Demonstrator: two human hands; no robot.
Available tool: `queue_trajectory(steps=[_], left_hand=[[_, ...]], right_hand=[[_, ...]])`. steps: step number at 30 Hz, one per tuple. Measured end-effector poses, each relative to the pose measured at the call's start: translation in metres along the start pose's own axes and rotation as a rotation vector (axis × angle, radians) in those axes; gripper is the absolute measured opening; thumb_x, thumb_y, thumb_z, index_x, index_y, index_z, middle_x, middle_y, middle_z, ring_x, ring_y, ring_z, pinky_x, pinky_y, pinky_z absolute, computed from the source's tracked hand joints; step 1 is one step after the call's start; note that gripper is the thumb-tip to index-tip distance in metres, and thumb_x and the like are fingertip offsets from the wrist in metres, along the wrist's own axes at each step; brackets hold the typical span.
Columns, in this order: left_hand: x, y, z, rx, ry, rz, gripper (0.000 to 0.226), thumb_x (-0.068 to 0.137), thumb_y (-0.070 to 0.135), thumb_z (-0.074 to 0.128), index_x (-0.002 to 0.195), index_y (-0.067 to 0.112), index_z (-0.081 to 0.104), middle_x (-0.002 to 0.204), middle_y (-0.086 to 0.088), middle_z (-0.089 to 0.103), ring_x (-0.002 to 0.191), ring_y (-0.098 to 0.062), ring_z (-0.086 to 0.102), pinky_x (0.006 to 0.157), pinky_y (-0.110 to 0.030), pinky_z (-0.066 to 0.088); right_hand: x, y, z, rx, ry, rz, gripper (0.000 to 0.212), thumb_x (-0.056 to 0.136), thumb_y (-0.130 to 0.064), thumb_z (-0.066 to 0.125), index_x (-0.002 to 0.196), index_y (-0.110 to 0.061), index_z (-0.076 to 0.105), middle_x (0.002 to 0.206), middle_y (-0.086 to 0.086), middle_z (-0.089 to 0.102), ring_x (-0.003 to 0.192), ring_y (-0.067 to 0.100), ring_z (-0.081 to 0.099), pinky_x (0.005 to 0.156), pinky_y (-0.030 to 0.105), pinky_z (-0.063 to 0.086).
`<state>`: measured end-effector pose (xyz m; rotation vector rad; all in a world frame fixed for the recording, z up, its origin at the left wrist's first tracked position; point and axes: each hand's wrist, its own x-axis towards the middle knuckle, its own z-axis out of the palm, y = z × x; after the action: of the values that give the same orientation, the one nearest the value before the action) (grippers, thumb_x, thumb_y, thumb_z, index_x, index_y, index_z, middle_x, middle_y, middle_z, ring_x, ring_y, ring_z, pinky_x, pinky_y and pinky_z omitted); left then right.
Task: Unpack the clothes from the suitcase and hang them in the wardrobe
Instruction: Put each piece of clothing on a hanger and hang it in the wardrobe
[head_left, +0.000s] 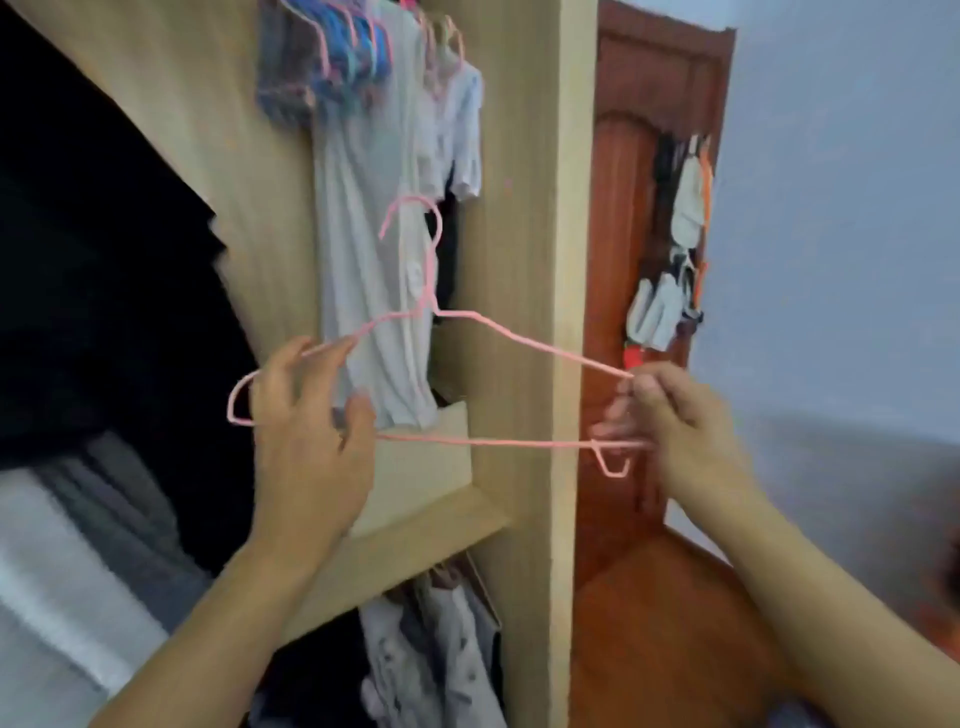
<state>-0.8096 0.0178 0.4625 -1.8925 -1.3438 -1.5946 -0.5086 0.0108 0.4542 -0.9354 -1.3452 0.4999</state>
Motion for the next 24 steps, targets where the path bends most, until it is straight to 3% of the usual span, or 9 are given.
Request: queue_trajectory(steps=[2, 6, 8, 10, 14, 16, 19, 21, 24], left_hand=[[-0.063, 0.014, 0.051, 0.101, -0.146, -0.056, 0.045, 0.098, 0.025, 0.05, 0.14, 0.01, 0.055, 0.143, -0.025, 0.042, 0.129, -0.039, 0.041, 0.114, -0.043, 0.029], [-0.201, 0.067, 0.14, 0.187, -0.814, -0.102, 0.057, 0.104, 0.044, 0.029, 0.117, 0.008, 0.072, 0.141, -0.028, 0.047, 0.129, -0.045, 0.041, 0.111, -0.057, 0.033], [-0.257, 0.113, 0.167, 0.047, -1.084, -0.098, 0.061, 0.102, 0.048, 0.026, 0.1, 0.011, 0.075, 0.134, -0.018, 0.055, 0.124, -0.038, 0.047, 0.104, -0.047, 0.038], [-0.3, 0.161, 0.186, -0.169, -1.381, -0.255, 0.056, 0.102, 0.051, 0.033, 0.094, 0.016, 0.075, 0.112, 0.0, 0.069, 0.108, -0.024, 0.062, 0.093, -0.037, 0.044], [-0.371, 0.23, 0.222, -0.455, -1.614, -0.485, 0.054, 0.086, 0.075, 0.055, 0.081, 0.023, 0.068, 0.086, -0.004, 0.075, 0.085, -0.027, 0.074, 0.08, -0.052, 0.06], [-0.391, 0.266, 0.239, -0.484, -1.673, -0.471, 0.041, 0.1, 0.055, 0.051, 0.079, 0.022, 0.061, 0.08, -0.01, 0.072, 0.078, -0.032, 0.073, 0.075, -0.053, 0.061], [-0.427, 0.315, 0.265, -0.486, -1.844, -0.473, 0.033, 0.107, 0.028, 0.045, 0.079, 0.018, 0.058, 0.078, -0.009, 0.071, 0.068, -0.017, 0.071, 0.072, -0.043, 0.057], [-0.451, 0.339, 0.283, -0.498, -1.979, -0.408, 0.031, 0.107, 0.027, 0.046, 0.08, 0.018, 0.057, 0.078, -0.004, 0.071, 0.068, -0.006, 0.067, 0.07, -0.029, 0.052], [-0.505, 0.341, 0.326, -0.473, -2.105, -0.468, 0.025, 0.108, 0.028, 0.043, 0.09, 0.02, 0.058, 0.086, -0.009, 0.074, 0.074, -0.006, 0.071, 0.072, -0.021, 0.052]], right_hand=[[-0.068, 0.052, -0.095, 0.018, -0.004, 0.23, 0.02, 0.105, -0.009, 0.043, 0.092, -0.006, 0.058, 0.067, 0.006, 0.065, 0.059, 0.025, 0.071, 0.055, 0.031, 0.059], [-0.207, 0.114, -0.277, -0.021, 0.077, 0.603, 0.033, 0.085, -0.04, 0.065, 0.091, -0.008, 0.062, 0.07, 0.009, 0.065, 0.058, 0.025, 0.07, 0.052, 0.033, 0.056], [-0.263, 0.125, -0.35, -0.031, 0.161, 0.751, 0.063, 0.067, -0.062, 0.078, 0.091, -0.006, 0.061, 0.07, 0.012, 0.063, 0.058, 0.025, 0.068, 0.052, 0.033, 0.055], [-0.313, 0.127, -0.411, -0.047, 0.257, 0.858, 0.084, 0.05, -0.071, 0.084, 0.091, -0.003, 0.059, 0.069, 0.012, 0.061, 0.056, 0.021, 0.065, 0.051, 0.03, 0.055], [-0.409, 0.135, -0.507, -0.332, 0.288, 1.122, 0.081, 0.056, -0.08, 0.076, 0.092, -0.008, 0.067, 0.083, 0.005, 0.071, 0.076, 0.016, 0.069, 0.078, 0.039, 0.058], [-0.451, 0.152, -0.533, -0.566, 0.106, 1.279, 0.07, 0.073, -0.081, 0.059, 0.105, -0.02, 0.075, 0.108, 0.003, 0.074, 0.104, 0.02, 0.068, 0.097, 0.041, 0.049], [-0.462, 0.169, -0.525, -0.712, -0.143, 1.391, 0.054, 0.093, -0.043, 0.066, 0.141, -0.02, 0.054, 0.139, 0.0, 0.057, 0.126, 0.017, 0.054, 0.097, 0.017, 0.037], [-0.453, 0.188, -0.504, -0.452, -0.086, 1.45, 0.051, 0.095, -0.043, 0.064, 0.142, -0.029, 0.048, 0.136, -0.017, 0.053, 0.12, 0.001, 0.052, 0.087, 0.004, 0.035], [-0.46, 0.244, -0.485, -0.221, 0.333, 1.523, 0.032, 0.1, -0.042, 0.055, 0.119, -0.02, 0.066, 0.104, -0.006, 0.073, 0.072, -0.011, 0.062, 0.072, 0.016, 0.043]])
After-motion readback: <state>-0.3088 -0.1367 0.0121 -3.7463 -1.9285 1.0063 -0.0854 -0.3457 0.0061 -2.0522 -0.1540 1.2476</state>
